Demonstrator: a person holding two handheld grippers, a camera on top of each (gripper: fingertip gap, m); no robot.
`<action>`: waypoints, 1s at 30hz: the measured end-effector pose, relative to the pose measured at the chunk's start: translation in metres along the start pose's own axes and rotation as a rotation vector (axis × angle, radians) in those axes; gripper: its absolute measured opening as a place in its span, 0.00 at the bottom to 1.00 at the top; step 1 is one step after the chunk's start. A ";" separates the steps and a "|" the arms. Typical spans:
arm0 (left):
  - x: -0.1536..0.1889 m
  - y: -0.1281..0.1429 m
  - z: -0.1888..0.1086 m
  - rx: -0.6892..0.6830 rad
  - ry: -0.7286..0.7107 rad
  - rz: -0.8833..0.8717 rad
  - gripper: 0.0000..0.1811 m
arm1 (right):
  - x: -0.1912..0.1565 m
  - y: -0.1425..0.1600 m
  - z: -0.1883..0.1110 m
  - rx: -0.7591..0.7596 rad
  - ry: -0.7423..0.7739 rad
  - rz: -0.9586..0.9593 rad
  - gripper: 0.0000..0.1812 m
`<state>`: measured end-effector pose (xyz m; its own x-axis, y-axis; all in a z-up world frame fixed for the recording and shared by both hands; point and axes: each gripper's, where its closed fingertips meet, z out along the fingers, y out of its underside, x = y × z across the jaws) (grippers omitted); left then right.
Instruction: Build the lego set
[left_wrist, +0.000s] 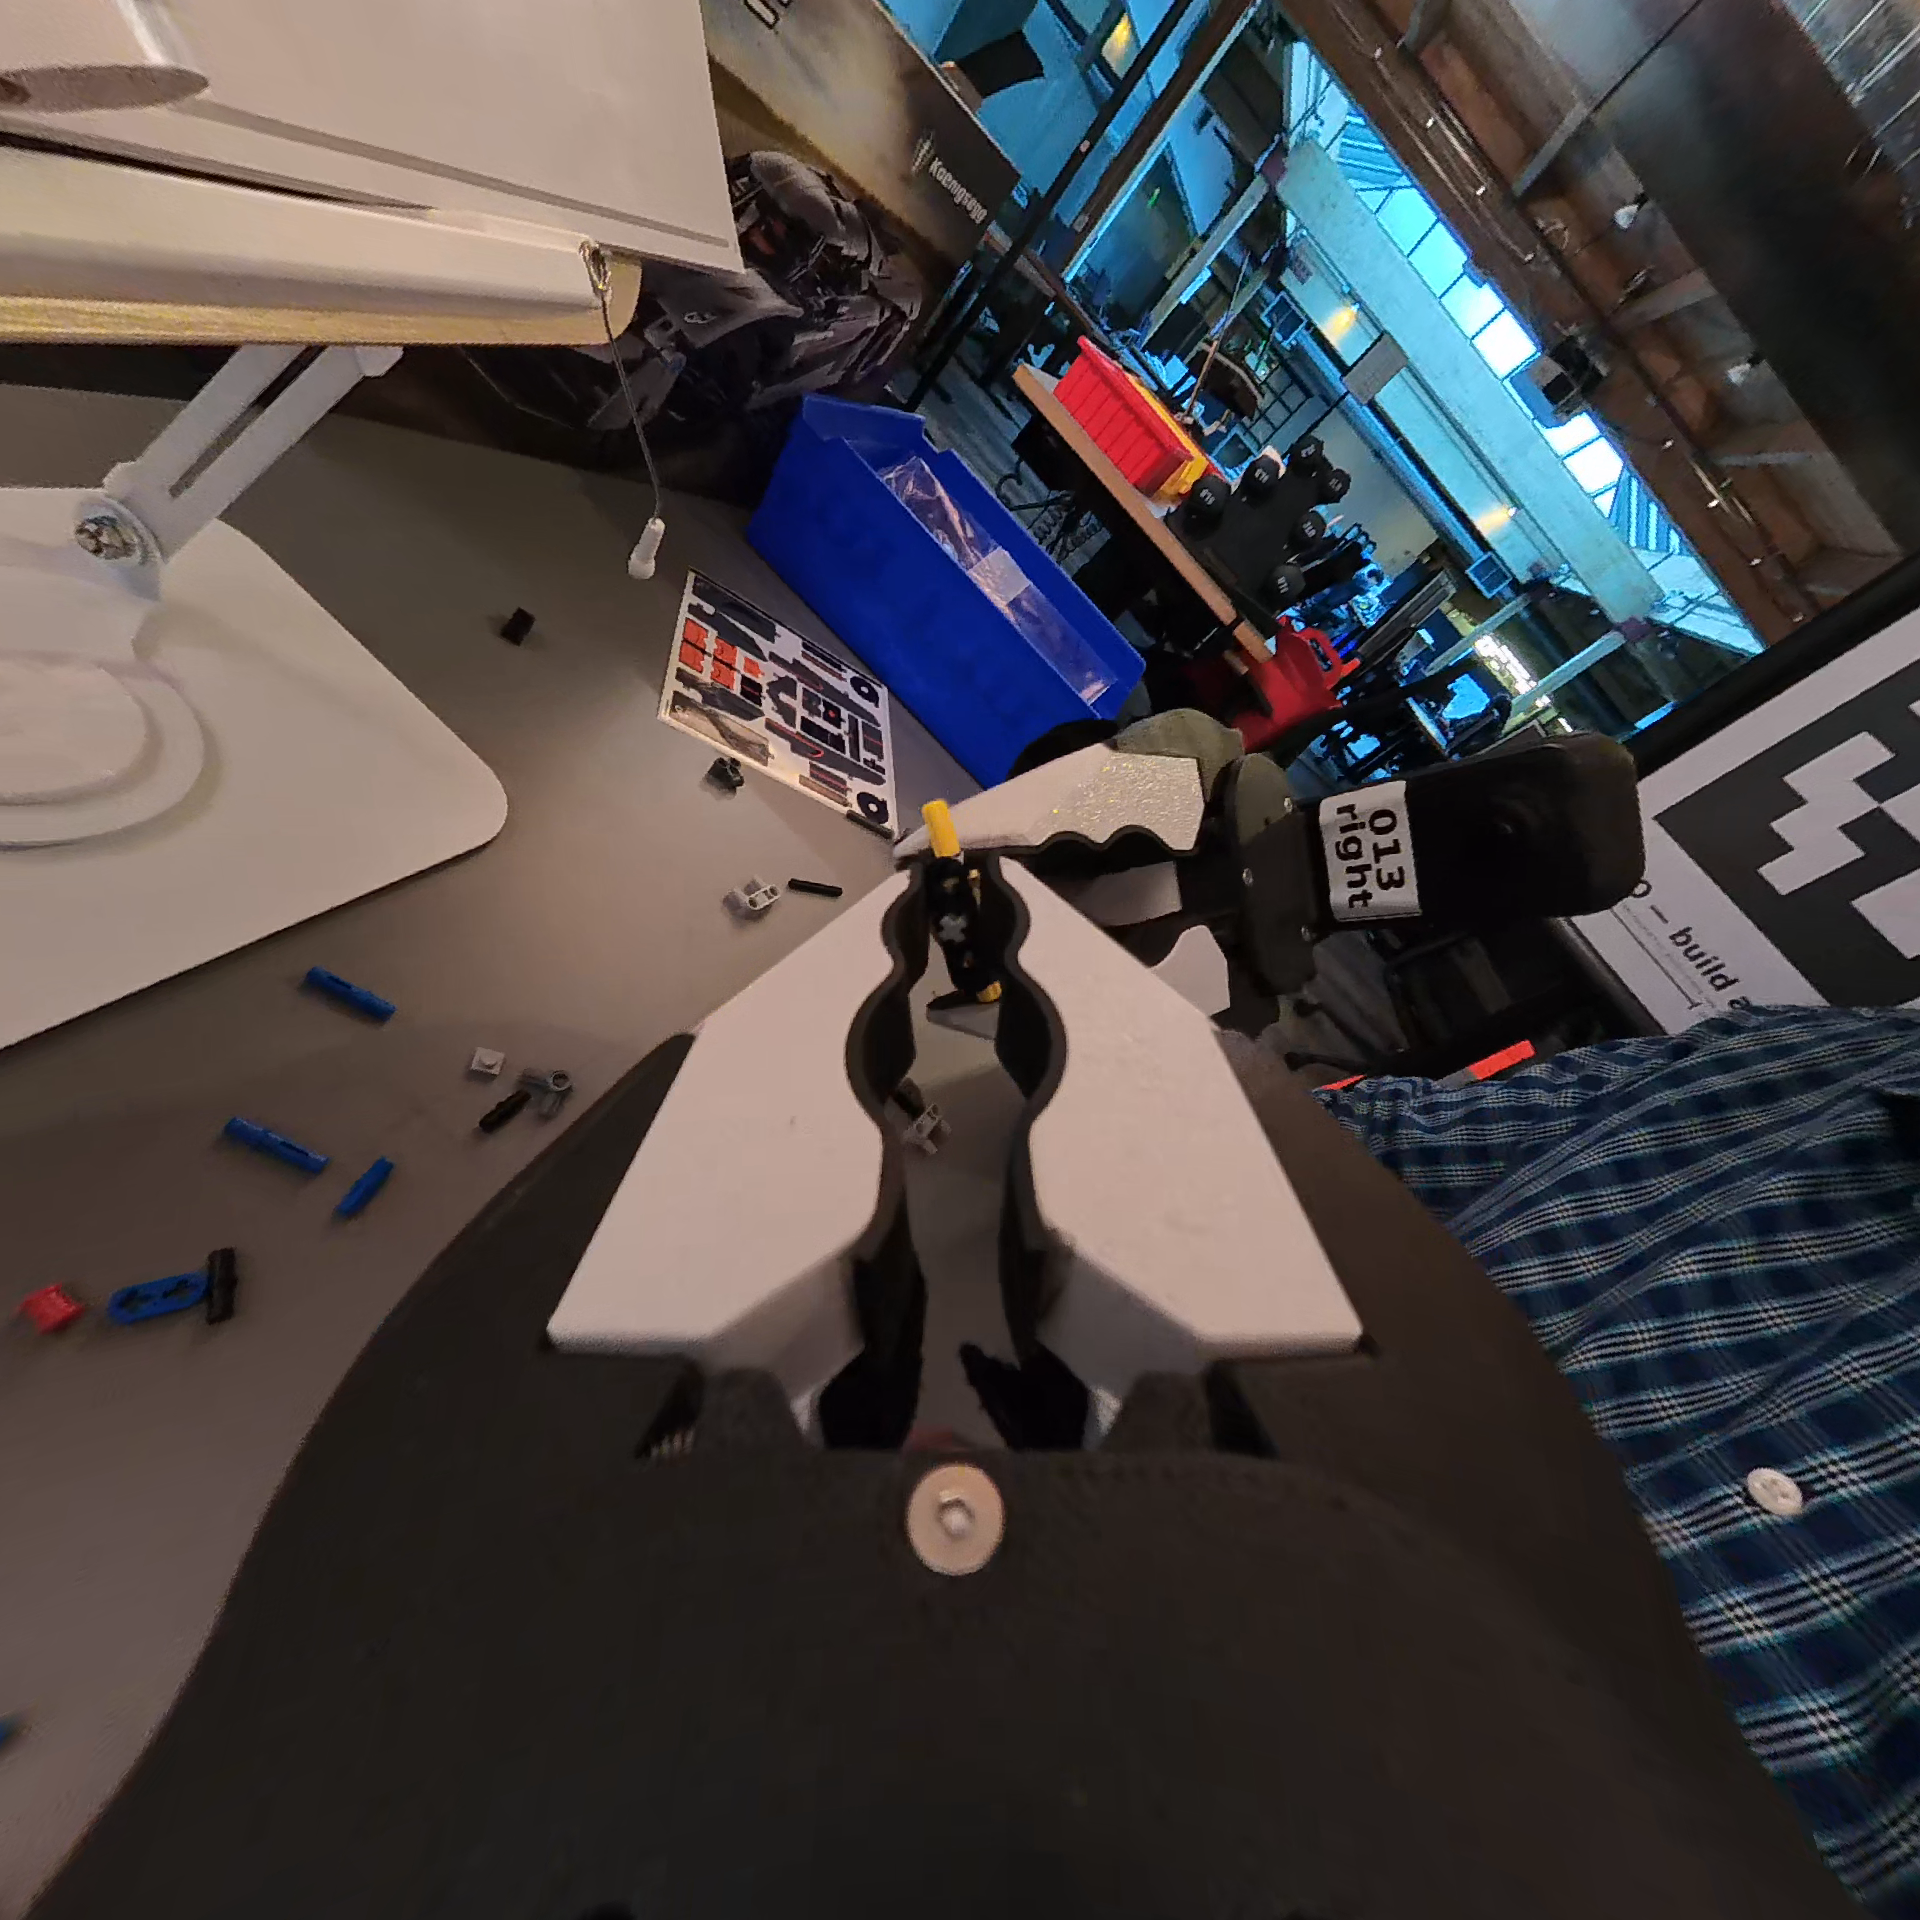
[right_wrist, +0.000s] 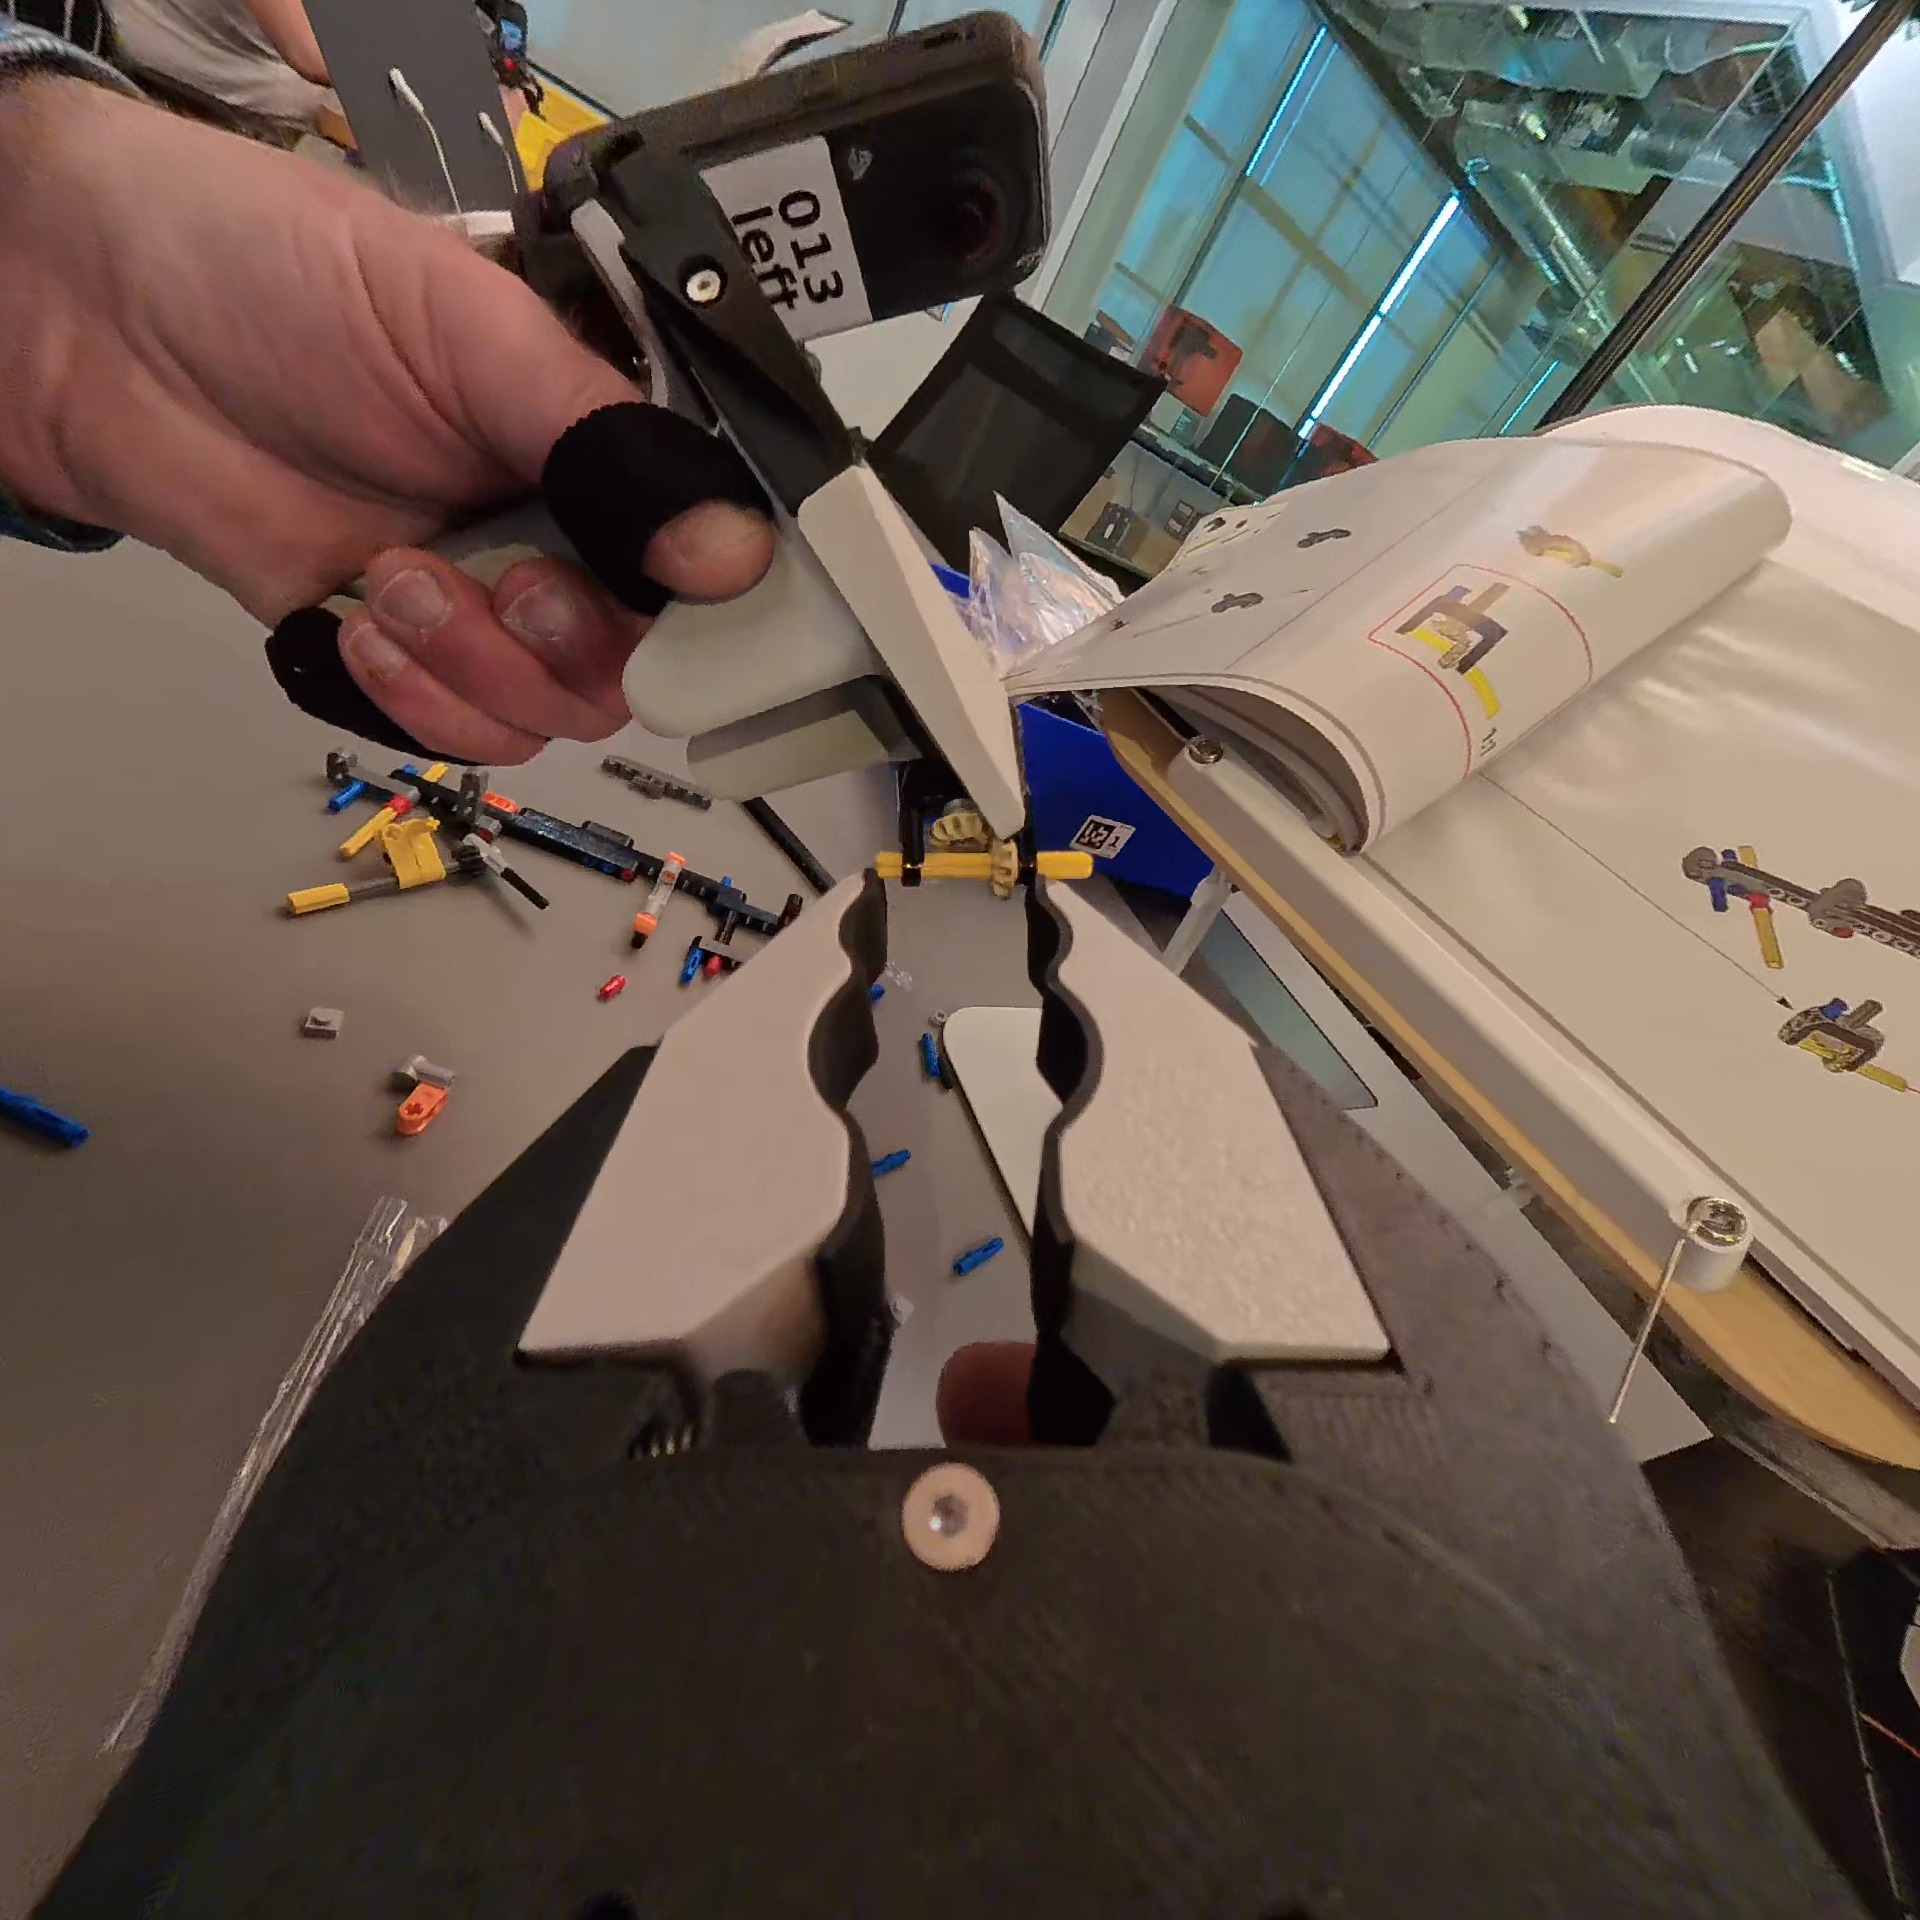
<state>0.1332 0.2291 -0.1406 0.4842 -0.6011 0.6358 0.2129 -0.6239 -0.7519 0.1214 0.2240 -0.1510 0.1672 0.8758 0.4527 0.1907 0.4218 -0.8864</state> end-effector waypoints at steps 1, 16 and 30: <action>-0.001 0.001 0.000 0.003 -0.006 0.004 0.04 | -0.001 0.001 0.000 -0.004 -0.004 0.003 0.13; -0.003 0.001 0.000 0.051 -0.045 -0.006 0.04 | -0.005 0.005 0.001 -0.001 -0.069 0.040 0.16; -0.006 0.007 0.002 0.059 -0.103 0.057 0.04 | -0.008 0.009 0.001 -0.043 -0.090 0.085 0.12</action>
<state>0.1333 0.2291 -0.1497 0.5806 -0.5786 0.5728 0.2306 -0.5579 -0.7972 0.1206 0.2216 -0.1627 0.0971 0.9263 0.3640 0.2211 0.3365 -0.9154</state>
